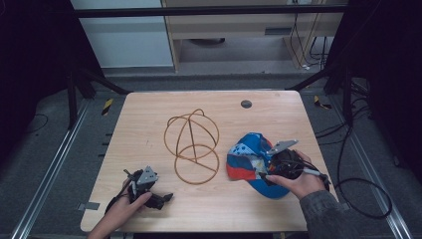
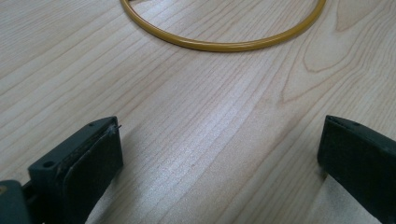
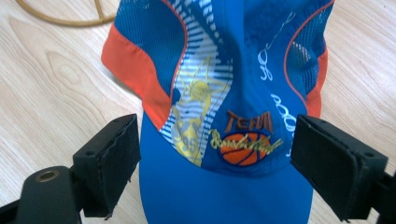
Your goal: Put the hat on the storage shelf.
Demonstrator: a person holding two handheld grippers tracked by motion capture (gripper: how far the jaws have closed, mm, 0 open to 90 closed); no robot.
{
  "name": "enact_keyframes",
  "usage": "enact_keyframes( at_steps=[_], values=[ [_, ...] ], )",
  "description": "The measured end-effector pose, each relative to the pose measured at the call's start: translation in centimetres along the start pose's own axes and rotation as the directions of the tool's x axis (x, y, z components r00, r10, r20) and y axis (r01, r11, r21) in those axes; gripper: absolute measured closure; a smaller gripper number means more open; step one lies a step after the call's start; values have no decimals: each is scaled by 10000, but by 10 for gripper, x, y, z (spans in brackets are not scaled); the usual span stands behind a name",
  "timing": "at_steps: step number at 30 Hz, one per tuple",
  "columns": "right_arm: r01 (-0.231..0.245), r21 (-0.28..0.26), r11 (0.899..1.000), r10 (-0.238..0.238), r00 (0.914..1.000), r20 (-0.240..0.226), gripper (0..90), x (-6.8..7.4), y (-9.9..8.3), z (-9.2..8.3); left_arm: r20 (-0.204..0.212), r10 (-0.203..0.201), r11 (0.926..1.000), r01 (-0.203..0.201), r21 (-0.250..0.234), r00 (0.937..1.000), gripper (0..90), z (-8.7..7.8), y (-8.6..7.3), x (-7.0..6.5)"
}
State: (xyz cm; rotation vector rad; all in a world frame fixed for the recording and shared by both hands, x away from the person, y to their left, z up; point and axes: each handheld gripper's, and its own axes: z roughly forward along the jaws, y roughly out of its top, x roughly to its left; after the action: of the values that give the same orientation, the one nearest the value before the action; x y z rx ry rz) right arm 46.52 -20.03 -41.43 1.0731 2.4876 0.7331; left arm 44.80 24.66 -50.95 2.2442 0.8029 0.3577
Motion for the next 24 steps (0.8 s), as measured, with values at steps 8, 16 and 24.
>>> enact_keyframes(
  at_steps=[8, 16, 24],
  values=[
    [181, 138, 9997, -178, 9997, -185, 196, -2, 11, 2, 3, 1, 10000, -1, 2, 10000, 0, 0, 0, 0],
    [127, 192, 9997, -119, 9991, -401, 289, -9, 25, 4, 4, 1, 10000, -1, 2, 10000, 0, 0, 0, 0],
    [-299, 570, 9979, 327, 9983, -475, 383, -21, 31, 19, 4, 2, 10000, -2, 6, 10000, 0, 0, 0, 0]
  ],
)
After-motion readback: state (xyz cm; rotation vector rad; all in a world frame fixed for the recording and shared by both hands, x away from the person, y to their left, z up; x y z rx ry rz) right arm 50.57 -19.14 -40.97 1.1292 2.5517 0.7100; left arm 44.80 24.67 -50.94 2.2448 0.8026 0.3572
